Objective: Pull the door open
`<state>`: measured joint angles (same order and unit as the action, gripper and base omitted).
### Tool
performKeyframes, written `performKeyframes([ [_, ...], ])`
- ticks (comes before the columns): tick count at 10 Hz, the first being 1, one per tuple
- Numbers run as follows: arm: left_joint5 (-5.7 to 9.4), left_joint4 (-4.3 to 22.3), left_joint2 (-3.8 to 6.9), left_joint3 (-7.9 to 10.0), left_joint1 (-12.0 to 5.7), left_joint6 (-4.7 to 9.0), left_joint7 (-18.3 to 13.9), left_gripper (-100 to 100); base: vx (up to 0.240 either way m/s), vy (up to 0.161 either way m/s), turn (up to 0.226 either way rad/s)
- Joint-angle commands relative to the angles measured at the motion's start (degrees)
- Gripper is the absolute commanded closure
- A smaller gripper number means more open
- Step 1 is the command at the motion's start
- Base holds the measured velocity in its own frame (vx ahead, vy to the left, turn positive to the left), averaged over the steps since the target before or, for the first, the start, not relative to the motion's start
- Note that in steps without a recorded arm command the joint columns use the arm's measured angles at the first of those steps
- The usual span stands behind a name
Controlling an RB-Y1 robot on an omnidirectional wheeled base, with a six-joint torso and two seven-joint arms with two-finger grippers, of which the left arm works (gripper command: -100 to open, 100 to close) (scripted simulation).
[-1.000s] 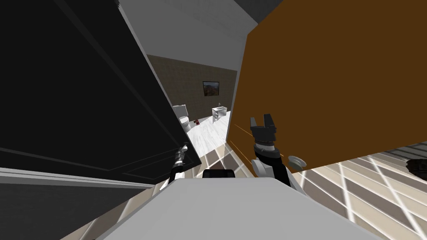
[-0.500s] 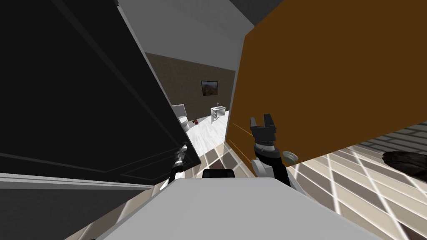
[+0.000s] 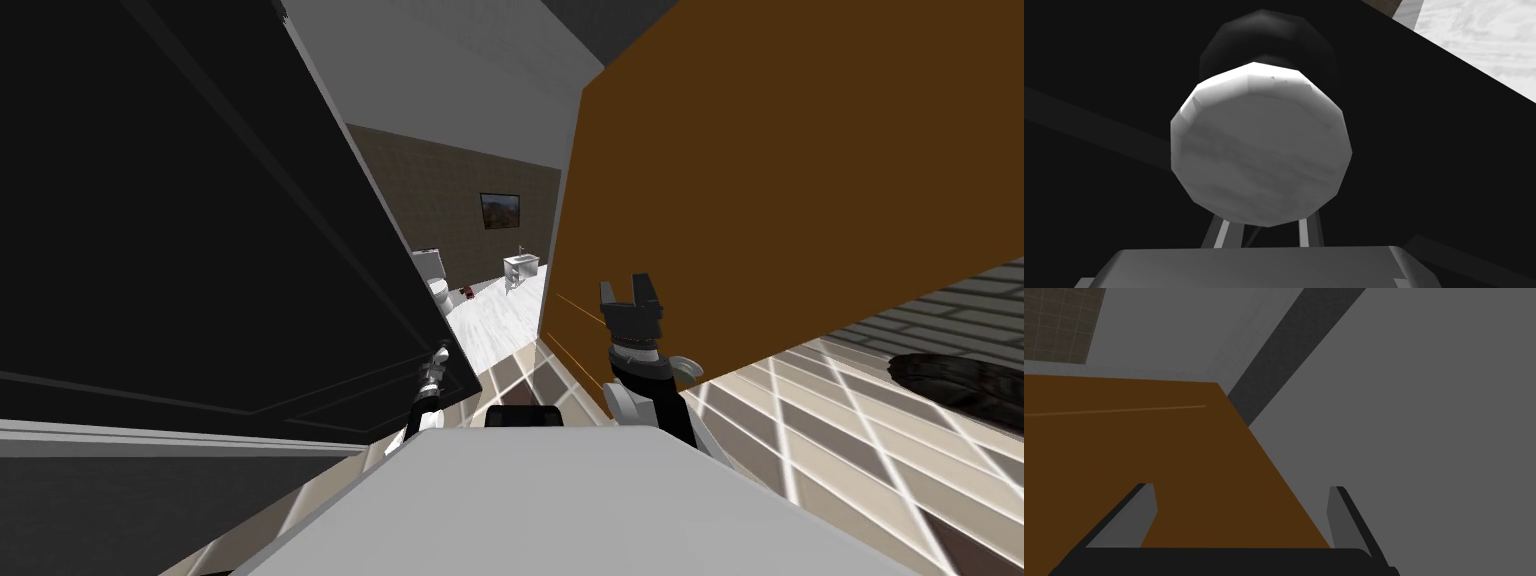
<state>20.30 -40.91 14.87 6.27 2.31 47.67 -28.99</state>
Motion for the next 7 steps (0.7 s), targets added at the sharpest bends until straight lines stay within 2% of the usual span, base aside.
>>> performKeyframes([
  [1,0.74,-0.95,-0.41,-1.11,-0.55,0.71,-2.86,100,-0.034,0.003,-0.038],
  [4,0.74,-0.95,-0.41,-1.11,-0.55,0.71,-2.91,100,-0.013,0.002,-0.013],
  [5,1.62,-0.78,-0.25,-1.53,-0.69,0.72,-5.26,100,-0.022,0.003,-0.045],
  [6,1.62,-0.78,-0.25,-1.53,-0.69,0.72,-5.26,100,-0.036,0.004,-0.039],
  [7,2.49,-0.62,-0.09,-1.94,-0.84,0.73,-7.61,100,-0.042,0.007,-0.079],
])
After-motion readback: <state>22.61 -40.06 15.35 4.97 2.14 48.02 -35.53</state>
